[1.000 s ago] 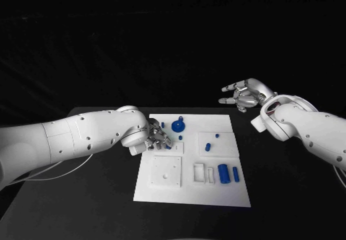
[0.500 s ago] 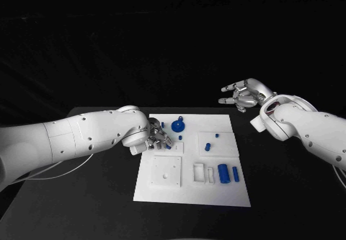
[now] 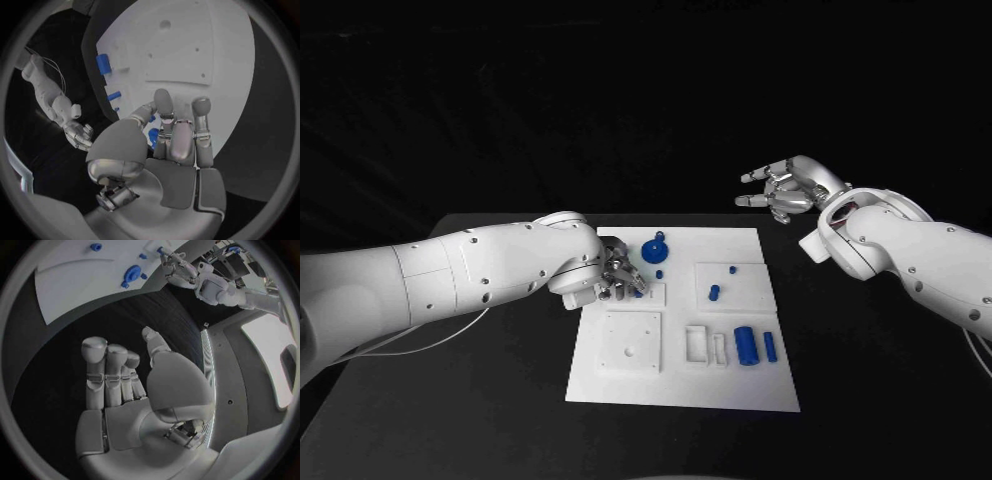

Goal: Assemble the parts on the task board

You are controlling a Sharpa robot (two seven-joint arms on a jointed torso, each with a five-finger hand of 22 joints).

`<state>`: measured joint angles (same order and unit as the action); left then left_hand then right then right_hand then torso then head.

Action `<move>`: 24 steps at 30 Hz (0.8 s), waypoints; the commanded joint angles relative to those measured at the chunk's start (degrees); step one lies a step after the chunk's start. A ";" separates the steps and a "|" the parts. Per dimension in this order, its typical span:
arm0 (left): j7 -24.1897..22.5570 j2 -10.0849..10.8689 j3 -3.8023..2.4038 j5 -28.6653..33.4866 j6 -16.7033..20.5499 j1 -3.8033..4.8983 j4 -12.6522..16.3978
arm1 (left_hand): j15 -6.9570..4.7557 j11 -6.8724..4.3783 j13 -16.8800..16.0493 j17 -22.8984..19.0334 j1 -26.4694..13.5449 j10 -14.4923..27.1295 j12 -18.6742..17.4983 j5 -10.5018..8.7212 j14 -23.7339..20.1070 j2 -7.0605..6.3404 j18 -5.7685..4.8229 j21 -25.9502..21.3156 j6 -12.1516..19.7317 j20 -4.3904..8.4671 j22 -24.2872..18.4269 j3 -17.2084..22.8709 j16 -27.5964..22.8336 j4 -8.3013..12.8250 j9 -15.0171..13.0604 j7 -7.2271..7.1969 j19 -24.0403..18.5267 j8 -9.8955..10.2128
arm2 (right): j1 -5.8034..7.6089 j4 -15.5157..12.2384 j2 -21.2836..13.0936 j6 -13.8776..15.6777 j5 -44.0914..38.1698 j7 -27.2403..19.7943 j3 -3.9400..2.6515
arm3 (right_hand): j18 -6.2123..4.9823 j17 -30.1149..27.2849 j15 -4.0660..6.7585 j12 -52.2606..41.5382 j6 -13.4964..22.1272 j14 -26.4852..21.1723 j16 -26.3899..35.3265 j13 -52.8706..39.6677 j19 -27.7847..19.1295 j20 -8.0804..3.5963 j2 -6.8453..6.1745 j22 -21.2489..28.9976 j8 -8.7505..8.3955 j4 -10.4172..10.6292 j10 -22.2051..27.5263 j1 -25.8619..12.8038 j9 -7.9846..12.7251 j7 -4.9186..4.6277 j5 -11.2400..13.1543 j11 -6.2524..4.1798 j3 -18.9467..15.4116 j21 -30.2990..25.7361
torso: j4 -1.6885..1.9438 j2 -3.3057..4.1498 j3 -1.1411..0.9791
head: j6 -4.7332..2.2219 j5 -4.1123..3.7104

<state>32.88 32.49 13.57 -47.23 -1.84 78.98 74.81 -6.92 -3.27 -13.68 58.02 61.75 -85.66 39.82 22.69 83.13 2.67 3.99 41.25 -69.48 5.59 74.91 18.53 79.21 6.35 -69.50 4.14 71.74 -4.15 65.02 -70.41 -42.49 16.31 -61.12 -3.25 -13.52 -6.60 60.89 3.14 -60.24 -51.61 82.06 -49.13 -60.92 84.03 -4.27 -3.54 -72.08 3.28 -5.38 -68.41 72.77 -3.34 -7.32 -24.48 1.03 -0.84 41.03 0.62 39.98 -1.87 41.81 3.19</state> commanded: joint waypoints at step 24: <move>-0.20 1.18 0.17 -3.62 -0.85 -0.47 0.49 | -0.01 -1.83 0.48 -1.64 0.91 -1.17 -0.76 -4.98 0.10 -2.17 0.79 -1.44 -9.89 -0.25 0.98 -2.85 -0.91 -2.13 2.14 -7.66 -0.48 0.22 | -0.53 0.46 0.37 -0.75 -0.35 -0.40 -0.03 | -1.01 0.05 0.28 0.35 -0.33 0.22 0.43 0.16 2.96 -0.21 0.53 0.12 0.10 -0.63 0.40 -0.22 -0.09 0.09 -0.23 -0.12 0.04 -0.29 | 0.11 -0.03 0.09 | 0.27 0.04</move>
<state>31.68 33.40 13.44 -49.70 -2.10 78.87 75.48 -6.90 -3.27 -13.28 56.43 63.37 -85.66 39.31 18.01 83.11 1.69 3.99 40.11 -69.96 5.22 74.94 16.01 78.54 4.31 -67.42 3.71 71.36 -3.95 64.53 -69.96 -42.11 16.20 -61.12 -3.29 -13.52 -6.61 60.88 3.14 -60.24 -51.60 82.06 -48.91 -60.82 84.03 -4.27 -3.54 -72.01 3.28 -5.78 -68.41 72.77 -3.34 -7.32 -24.47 1.03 -0.77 41.03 0.65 40.00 -1.82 42.07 3.27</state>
